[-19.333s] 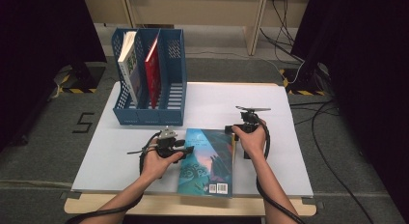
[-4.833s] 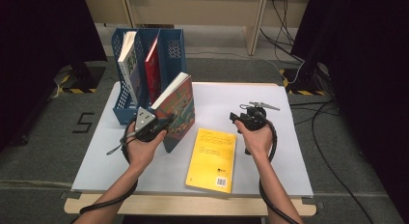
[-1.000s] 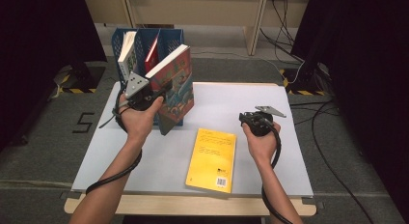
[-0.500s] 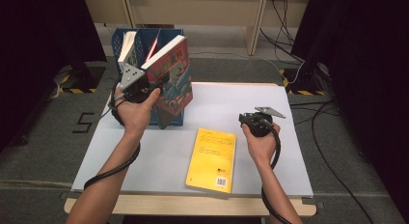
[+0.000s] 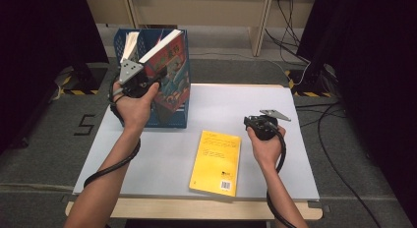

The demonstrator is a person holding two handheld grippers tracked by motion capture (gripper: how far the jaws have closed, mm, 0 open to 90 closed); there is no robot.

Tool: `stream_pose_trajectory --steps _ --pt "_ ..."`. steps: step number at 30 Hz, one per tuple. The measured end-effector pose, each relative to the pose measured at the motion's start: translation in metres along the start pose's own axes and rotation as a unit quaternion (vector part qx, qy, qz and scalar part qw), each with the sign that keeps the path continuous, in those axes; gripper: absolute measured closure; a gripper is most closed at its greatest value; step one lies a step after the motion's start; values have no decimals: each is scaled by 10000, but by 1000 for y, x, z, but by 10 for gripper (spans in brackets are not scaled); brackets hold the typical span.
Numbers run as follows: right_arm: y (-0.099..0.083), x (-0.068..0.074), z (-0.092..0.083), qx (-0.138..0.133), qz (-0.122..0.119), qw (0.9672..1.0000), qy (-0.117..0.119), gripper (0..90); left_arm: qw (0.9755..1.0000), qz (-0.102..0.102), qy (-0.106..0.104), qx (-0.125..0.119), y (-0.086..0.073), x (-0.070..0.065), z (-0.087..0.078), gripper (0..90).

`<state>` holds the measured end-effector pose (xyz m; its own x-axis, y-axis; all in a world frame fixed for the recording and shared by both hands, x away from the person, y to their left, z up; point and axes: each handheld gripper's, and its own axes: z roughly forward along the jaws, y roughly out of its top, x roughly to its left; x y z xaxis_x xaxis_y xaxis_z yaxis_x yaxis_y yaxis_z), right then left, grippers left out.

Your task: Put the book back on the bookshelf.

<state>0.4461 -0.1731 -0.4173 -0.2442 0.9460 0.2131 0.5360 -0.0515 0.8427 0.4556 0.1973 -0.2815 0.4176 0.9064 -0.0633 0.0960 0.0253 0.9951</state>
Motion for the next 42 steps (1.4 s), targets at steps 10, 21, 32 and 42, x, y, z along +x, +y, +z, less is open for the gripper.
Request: stream_pose_trajectory --steps 10,21,32,42 --pt "-1 -3 -1 -6 25 10000 -31 687 9998 -27 216 2 1 10 9 740" --pt "-1 -5 -3 -26 57 10000 -60 687 9994 -78 341 -17 3 17 19 740" --pt "-1 -7 -4 -42 40 10000 -71 687 9988 -100 485 -27 6 22 30 740" --pt "-4 -10 -4 -32 98 9999 -83 685 9986 -74 529 -34 3 23 43 740"
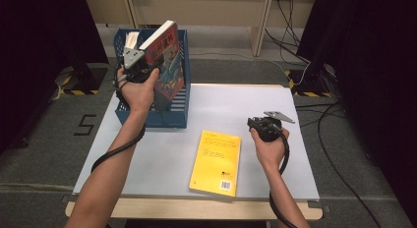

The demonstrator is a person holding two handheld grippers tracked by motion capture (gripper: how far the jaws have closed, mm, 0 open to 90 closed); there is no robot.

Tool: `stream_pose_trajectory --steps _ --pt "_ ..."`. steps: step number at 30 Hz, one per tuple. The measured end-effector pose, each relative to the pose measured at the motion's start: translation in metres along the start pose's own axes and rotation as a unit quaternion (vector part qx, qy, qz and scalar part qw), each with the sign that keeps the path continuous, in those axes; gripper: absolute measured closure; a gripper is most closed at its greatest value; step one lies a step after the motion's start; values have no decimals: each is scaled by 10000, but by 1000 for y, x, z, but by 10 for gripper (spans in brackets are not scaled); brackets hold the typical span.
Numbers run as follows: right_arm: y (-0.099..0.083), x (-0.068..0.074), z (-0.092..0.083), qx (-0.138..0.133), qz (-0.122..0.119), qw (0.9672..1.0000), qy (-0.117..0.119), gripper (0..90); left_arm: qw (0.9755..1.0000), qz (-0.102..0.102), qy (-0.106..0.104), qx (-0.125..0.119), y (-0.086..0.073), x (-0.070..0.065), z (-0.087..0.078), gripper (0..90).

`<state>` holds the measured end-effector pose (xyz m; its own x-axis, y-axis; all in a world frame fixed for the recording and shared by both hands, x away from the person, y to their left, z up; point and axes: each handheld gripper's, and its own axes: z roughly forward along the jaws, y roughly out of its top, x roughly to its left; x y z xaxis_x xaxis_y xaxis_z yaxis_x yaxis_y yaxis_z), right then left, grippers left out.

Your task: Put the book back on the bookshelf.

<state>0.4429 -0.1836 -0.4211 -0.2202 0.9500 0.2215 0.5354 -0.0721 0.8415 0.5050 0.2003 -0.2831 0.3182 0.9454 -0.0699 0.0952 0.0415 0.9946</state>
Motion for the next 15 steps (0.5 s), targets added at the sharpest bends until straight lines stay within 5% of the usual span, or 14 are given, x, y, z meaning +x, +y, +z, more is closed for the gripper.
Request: stream_pose_trajectory --steps 15 --pt "-2 -3 -2 -29 -13 10000 -36 681 9999 23 82 61 -3 0 21 740"
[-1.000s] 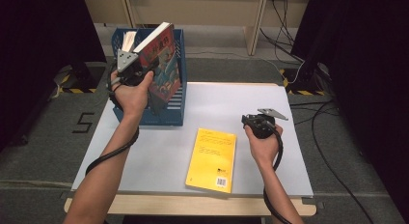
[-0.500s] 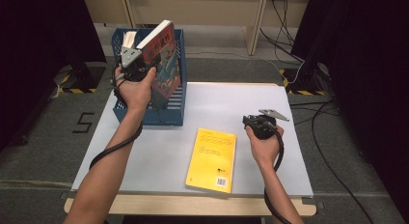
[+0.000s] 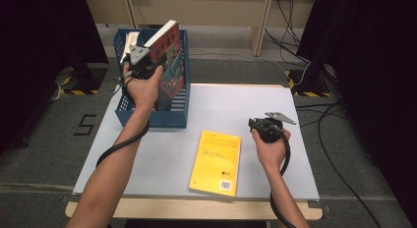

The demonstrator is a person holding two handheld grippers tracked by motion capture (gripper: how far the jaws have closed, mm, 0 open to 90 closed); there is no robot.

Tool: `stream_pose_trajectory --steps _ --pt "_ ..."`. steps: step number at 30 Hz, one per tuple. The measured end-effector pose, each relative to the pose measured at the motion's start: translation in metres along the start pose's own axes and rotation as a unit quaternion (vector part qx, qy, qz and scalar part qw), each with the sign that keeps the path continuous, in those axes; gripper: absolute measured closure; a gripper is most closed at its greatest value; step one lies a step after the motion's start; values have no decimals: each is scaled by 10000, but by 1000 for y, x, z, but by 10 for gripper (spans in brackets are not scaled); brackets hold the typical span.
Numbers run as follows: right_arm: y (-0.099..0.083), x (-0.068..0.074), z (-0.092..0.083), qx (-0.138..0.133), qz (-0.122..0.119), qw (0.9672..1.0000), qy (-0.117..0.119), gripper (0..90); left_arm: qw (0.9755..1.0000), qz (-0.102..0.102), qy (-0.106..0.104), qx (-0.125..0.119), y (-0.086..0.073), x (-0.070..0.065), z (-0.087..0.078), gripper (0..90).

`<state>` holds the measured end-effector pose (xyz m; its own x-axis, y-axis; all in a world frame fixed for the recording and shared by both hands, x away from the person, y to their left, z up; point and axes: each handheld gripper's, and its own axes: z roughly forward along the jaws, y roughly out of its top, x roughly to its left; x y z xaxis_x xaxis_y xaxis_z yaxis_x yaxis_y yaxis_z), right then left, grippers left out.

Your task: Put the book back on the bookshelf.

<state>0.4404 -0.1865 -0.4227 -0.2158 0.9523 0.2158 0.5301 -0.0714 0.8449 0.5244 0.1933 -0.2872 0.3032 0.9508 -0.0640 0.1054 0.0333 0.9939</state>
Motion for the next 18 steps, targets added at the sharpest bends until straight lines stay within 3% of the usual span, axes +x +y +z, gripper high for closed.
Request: stream_pose_trajectory --steps 18 --pt "-6 -2 1 87 14 10000 -25 680 10000 14 45 5 -2 -1 23 740"
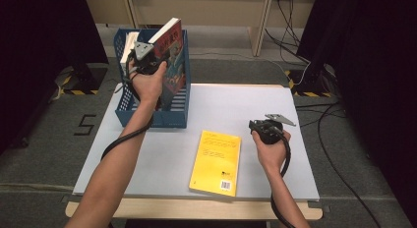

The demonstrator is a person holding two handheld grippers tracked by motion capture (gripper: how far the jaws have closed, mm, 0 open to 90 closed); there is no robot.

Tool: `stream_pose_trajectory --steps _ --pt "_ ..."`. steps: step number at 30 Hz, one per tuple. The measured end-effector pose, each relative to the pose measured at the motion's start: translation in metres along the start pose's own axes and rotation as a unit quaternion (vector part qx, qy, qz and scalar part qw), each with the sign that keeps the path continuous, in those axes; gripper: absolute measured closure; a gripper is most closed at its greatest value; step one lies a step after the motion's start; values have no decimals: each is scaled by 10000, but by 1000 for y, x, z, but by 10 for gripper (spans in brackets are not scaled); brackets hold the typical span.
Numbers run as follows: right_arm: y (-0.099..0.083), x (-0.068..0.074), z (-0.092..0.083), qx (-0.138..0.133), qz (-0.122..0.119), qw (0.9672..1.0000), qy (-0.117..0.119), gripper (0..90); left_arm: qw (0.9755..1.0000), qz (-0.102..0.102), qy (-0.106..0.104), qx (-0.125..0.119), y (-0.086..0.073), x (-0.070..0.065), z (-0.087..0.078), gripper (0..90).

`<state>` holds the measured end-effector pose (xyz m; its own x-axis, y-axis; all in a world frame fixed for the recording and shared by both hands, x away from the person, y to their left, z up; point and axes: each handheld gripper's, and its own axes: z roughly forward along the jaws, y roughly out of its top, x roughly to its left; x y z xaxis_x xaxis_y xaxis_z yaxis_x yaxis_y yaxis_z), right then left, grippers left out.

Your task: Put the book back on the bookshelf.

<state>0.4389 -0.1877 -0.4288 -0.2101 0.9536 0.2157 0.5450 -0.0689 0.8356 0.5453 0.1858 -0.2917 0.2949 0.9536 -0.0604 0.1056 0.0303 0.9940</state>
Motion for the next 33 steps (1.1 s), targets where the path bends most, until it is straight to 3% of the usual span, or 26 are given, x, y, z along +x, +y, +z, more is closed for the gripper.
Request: stream_pose_trajectory --steps 7,33 --pt "-4 0 1 30 -50 10000 15 680 9999 25 113 52 -4 0 7 740" --pt "-10 -1 2 20 -84 10000 16 679 9996 3 207 178 -20 2 28 739"
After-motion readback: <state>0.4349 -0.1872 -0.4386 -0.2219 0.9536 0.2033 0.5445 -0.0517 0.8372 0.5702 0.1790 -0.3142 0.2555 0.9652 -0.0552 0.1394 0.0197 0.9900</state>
